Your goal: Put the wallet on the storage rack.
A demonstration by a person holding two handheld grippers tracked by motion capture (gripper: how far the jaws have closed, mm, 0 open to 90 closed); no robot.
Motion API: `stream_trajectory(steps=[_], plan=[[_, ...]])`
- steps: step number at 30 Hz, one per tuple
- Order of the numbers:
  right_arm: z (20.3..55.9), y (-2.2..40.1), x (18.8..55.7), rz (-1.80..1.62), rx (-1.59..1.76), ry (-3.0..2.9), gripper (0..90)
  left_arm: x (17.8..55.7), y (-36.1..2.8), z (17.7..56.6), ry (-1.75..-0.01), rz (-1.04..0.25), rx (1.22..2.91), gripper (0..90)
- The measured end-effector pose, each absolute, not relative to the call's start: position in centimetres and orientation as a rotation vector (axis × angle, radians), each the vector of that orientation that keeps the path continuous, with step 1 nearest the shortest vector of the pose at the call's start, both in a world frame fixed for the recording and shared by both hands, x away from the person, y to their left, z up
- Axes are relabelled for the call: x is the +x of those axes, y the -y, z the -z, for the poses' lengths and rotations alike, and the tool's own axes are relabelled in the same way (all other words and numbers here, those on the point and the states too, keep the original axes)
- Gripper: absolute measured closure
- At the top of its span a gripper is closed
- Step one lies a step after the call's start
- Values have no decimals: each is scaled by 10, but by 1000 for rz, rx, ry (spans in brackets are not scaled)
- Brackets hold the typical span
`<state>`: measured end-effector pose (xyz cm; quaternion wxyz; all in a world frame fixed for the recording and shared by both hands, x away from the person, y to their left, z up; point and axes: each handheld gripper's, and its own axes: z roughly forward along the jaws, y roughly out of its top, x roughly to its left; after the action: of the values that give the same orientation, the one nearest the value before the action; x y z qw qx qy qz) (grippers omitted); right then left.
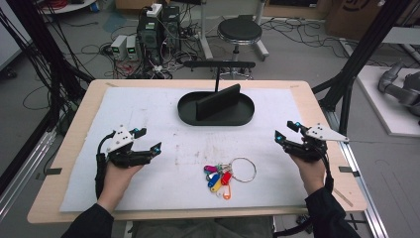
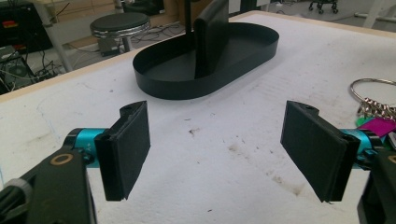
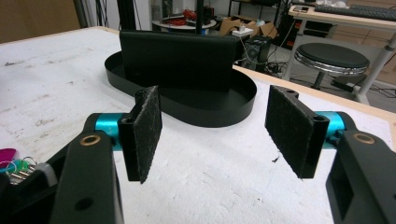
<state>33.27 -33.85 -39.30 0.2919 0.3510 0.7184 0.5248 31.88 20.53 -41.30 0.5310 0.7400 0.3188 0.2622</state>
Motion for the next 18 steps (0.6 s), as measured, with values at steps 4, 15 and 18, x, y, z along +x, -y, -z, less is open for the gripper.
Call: stream_trajectory(steps=[4,15,18], plan=[[394,340,333,-1392,949,-1918,366,320,-205,415,-764,-621,1770,241],[397,341,339,-1377,968,-1905,354,321,-207,419,-775,-608,1777,241],[397,342,341,-1374,972,-1903,350,319,-207,419,-774,-618,1778,241]])
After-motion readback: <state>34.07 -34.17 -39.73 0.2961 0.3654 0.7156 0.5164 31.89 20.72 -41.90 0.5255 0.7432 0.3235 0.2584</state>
